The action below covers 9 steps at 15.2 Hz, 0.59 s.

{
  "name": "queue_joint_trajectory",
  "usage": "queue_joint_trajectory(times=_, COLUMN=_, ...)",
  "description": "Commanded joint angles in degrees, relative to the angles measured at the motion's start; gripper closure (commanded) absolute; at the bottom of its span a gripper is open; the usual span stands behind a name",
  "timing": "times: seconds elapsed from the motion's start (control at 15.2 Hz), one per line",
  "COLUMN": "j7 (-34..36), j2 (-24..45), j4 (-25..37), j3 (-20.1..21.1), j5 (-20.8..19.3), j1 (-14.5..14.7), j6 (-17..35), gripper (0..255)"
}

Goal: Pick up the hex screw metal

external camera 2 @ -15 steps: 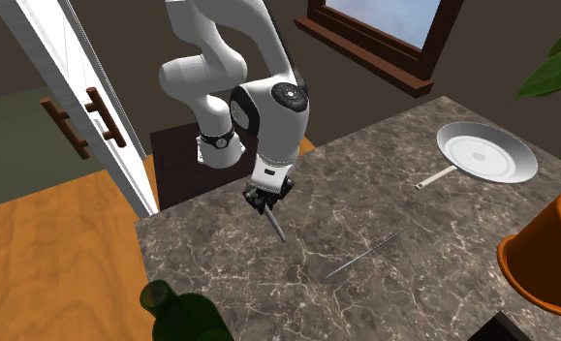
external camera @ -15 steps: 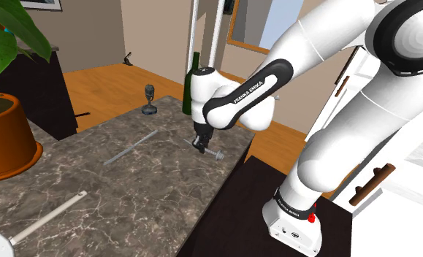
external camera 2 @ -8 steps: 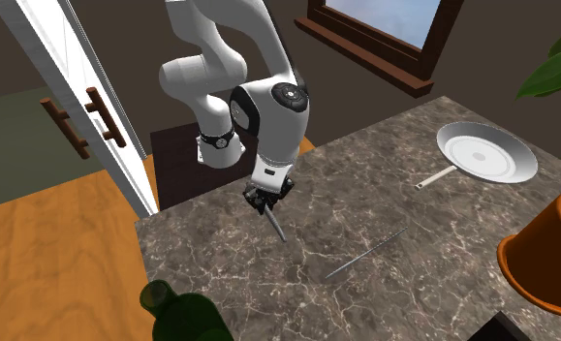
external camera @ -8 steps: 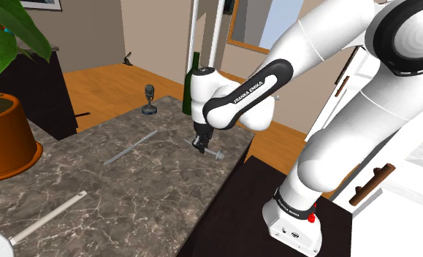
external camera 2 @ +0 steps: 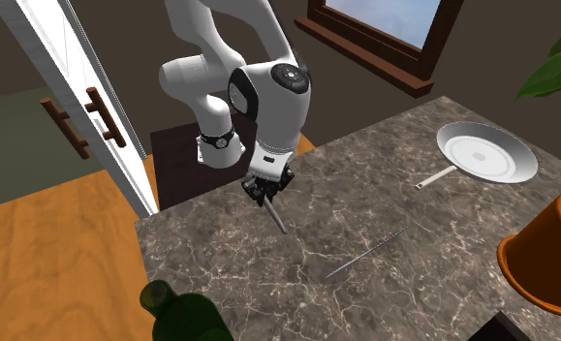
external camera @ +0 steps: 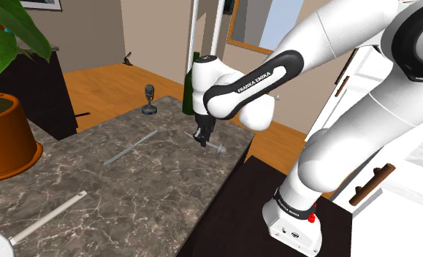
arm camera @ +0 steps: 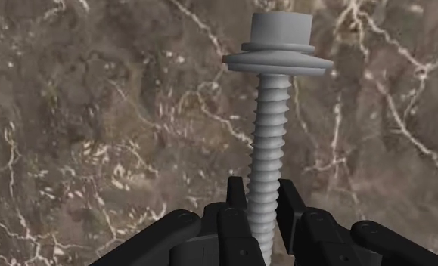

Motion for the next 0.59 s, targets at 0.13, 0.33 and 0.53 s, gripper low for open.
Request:
queue_joint_trajectory(times=0.13, j7=-0.92, j2=-2.38, j4=1.4, j3=-0.23, j5=0.83, j1=0.34, j6=-3.73, gripper=255)
queue_joint_trajectory(times=0.33, j7=-1.54, j2=-3.99, j4=2.53, j3=-0.42, j5=1.3, j1=0.53, j6=-6.42, gripper=255)
queue_joint_trajectory(times=0.53, j7=-1.77, j2=-4.57, j4=3.0, j3=-0.48, j5=1.46, j1=0.59, j6=-7.45, gripper=255)
